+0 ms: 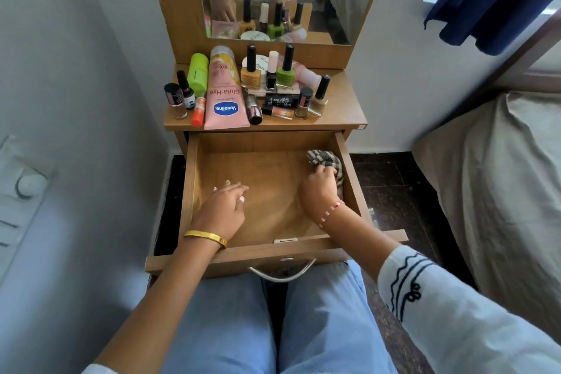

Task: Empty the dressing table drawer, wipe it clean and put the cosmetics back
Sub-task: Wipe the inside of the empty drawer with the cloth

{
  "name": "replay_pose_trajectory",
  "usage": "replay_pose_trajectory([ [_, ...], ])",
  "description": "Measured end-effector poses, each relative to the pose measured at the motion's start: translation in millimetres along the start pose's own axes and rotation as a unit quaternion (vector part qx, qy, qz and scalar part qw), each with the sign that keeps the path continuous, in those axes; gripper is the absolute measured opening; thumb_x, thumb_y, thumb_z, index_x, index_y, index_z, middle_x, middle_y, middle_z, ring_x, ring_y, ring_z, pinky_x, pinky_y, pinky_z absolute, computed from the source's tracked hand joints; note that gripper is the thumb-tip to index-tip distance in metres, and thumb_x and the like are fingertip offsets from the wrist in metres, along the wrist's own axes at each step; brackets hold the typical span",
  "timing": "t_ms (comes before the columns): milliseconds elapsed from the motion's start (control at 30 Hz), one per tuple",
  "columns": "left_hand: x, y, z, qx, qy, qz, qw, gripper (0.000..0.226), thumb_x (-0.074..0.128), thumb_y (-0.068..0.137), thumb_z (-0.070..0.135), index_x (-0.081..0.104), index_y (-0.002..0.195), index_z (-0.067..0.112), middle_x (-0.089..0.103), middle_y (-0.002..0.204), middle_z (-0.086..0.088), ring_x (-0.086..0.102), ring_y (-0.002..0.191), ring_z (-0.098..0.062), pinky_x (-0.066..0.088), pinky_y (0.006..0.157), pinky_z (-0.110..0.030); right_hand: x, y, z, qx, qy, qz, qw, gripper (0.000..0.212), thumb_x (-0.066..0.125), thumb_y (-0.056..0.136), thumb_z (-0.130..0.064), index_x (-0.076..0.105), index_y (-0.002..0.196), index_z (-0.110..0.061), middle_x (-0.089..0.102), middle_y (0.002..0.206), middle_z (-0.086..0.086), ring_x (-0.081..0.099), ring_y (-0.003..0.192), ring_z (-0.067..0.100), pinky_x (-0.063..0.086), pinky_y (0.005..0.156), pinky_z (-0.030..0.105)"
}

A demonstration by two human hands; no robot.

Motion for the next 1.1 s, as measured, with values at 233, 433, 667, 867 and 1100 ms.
replay_pose_trajectory([
  [233, 0.7, -0.6, 2.7, -0.013, 0.004, -0.009, 1.000, 0.038, 0.035, 0.098, 0.011, 0.047, 0.133, 0.015, 0.042, 0.145, -0.003, 0.026, 0.141, -0.016, 0.019, 0.117, -0.032, -4.0, 31.1, 30.9, -0.019, 0.100, 0.108, 0.989, 0.041, 0.024, 0.101, -0.025, 0.045, 0.132, -0.009, 0.048, 0.138, 0.017, 0.029, 0.136, 0.038, 0.005, 0.116, 0.054],
  [433, 2.6, -2.7, -3.1, -0.038, -0.002, -0.020, 0.999, 0.037, 0.036, 0.098, 0.013, 0.048, 0.133, 0.016, 0.041, 0.145, -0.007, 0.027, 0.141, -0.019, 0.026, 0.115, -0.035, 1.8, 14.1, 24.1, -0.025, 0.052, 0.046, 0.997, 0.036, 0.039, 0.099, -0.029, 0.054, 0.129, -0.016, 0.049, 0.137, 0.009, 0.036, 0.133, 0.030, 0.020, 0.115, 0.048],
  [667, 3.1, -3.5, 2.4, -0.028, -0.013, -0.016, 0.999, 0.036, 0.036, 0.098, 0.013, 0.048, 0.133, 0.015, 0.041, 0.145, -0.008, 0.029, 0.140, -0.019, 0.027, 0.115, -0.035, 14.9, -26.4, 8.1, -0.076, 0.040, -0.020, 0.996, 0.038, 0.053, 0.092, -0.025, 0.051, 0.128, -0.015, 0.054, 0.130, 0.006, 0.043, 0.124, 0.025, 0.035, 0.103, 0.039],
  [867, 0.1, -2.4, 1.9, -0.025, -0.023, 0.000, 0.999, 0.036, 0.037, 0.098, 0.012, 0.048, 0.132, 0.014, 0.045, 0.143, -0.006, 0.031, 0.139, -0.018, 0.027, 0.115, -0.035, -9.3, 12.7, 34.5, -0.026, 0.087, 0.110, 0.990, 0.037, 0.034, 0.100, -0.024, 0.050, 0.129, -0.008, 0.052, 0.133, 0.011, 0.036, 0.132, 0.035, 0.008, 0.115, 0.054],
  [1100, -11.4, -1.6, 1.5, -0.019, -0.051, 0.062, 0.997, 0.035, 0.040, 0.096, 0.009, 0.052, 0.129, 0.012, 0.047, 0.141, -0.006, 0.034, 0.137, -0.019, 0.028, 0.114, -0.033, -2.6, 22.4, 29.3, -0.008, 0.034, 0.083, 0.996, 0.035, 0.040, 0.098, -0.027, 0.057, 0.125, -0.011, 0.054, 0.131, 0.010, 0.039, 0.129, 0.031, 0.021, 0.114, 0.049],
])
Point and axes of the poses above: each hand's wrist, its own y-axis towards the middle knuckle, its own x-axis out of the palm, z = x × y, the point moved 6 cm from there along y, towards the middle knuckle
